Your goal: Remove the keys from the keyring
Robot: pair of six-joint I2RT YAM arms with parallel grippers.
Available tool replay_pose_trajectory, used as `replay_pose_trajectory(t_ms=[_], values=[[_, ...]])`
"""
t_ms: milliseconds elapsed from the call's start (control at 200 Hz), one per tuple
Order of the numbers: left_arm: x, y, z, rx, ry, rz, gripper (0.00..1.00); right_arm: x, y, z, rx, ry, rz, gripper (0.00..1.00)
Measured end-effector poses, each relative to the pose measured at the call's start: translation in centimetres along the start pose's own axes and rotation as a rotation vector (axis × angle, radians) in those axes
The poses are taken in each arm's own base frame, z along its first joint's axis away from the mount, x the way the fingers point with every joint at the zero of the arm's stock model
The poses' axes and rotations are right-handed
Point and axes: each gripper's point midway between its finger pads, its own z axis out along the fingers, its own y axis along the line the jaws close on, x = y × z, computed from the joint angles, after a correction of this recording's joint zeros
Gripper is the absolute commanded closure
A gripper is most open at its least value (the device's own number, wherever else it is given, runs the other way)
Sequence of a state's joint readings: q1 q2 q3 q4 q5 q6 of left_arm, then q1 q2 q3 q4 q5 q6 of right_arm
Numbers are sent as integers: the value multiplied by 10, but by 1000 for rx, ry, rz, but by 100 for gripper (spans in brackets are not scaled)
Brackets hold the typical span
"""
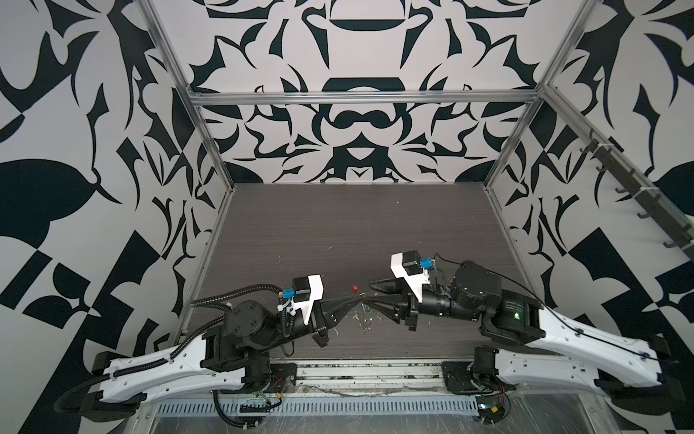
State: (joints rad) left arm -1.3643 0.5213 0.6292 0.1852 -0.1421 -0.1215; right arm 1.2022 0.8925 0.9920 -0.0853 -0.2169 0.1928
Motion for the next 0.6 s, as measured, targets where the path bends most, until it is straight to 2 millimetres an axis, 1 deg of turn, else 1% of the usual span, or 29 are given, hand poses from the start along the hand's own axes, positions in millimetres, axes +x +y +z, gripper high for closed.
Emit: replay_pose_trajectory(t_ms=[70,170,220,290,490,525,600], values=[[-1,0,-1,-1,-4,1,100,0,2,2,-12,-1,6,69],[-1,0,-1,1,-5,0,100,-2,5,1,-32,-7,12,70],[-1,0,-1,1,-4,1,100,-3,6,1,-37,-10,13,75],[-1,0,-1,0,-5,1,100,-4,7,1,-42,-14,16,78],[-2,-1,0,4,-6,1,100,-6,9,1,-52,-20,20,95],[-2,0,0,3,-6,-1,100,-6,9,1,-52,-20,16,100],[-2,-1,0,4,-9,-2,100,-6,10,0,-51,-22,10,100]])
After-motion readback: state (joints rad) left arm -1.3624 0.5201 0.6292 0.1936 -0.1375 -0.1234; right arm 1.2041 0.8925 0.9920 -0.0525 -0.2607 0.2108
